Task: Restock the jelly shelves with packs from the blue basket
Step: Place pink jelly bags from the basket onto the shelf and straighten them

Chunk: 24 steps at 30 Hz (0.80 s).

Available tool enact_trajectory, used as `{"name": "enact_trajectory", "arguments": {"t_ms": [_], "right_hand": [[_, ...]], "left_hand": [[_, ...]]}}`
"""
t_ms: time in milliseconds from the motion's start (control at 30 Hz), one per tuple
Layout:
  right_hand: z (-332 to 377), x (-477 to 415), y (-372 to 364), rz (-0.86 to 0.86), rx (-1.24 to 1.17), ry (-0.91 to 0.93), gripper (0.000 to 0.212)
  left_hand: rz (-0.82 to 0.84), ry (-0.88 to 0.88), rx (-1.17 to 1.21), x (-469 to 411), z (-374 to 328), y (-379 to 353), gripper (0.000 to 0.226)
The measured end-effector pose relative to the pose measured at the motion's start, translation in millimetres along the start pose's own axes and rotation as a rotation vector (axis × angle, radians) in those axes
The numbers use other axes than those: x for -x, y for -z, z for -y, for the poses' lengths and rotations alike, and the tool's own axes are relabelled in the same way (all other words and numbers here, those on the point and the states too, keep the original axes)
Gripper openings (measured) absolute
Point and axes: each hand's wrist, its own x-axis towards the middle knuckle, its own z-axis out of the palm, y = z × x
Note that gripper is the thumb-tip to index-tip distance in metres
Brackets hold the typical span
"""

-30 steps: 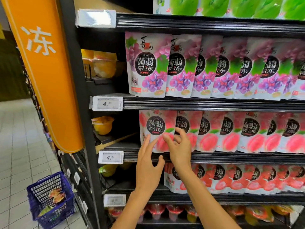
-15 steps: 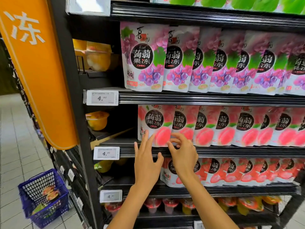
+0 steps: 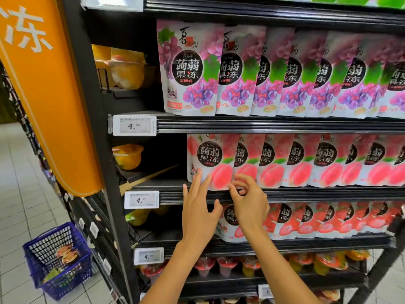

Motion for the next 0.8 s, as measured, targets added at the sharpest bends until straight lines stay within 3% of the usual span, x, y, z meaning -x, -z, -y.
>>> {"name": "enact_trajectory", "arguments": {"t_ms": [167, 333, 600, 700, 800], "right_hand": [[-20, 14, 10, -0.030, -0.068, 0.070, 0.021], [-70, 54, 28, -0.038, -0.061, 0.049, 0.017], [-218, 163, 64, 0.373, 0.046, -0.350, 0.009], [-278, 198, 77, 0.570, 0.099, -0.507, 0.008], [-331, 229, 91, 0.740, 0.138, -0.584, 0.008]], "left_hand": [[-0.170, -0.115, 0.109, 15, -5, -2, 0.041], [-0.092, -0.096, 0.252, 58, 13, -30, 0.026], [0.263, 0.479, 0.323, 205, 91, -125, 0.023], [0.319, 0.708, 0.294, 262, 108, -158, 0.025], [0.263, 0.882, 0.206, 318, 119, -194, 0.017]]}}
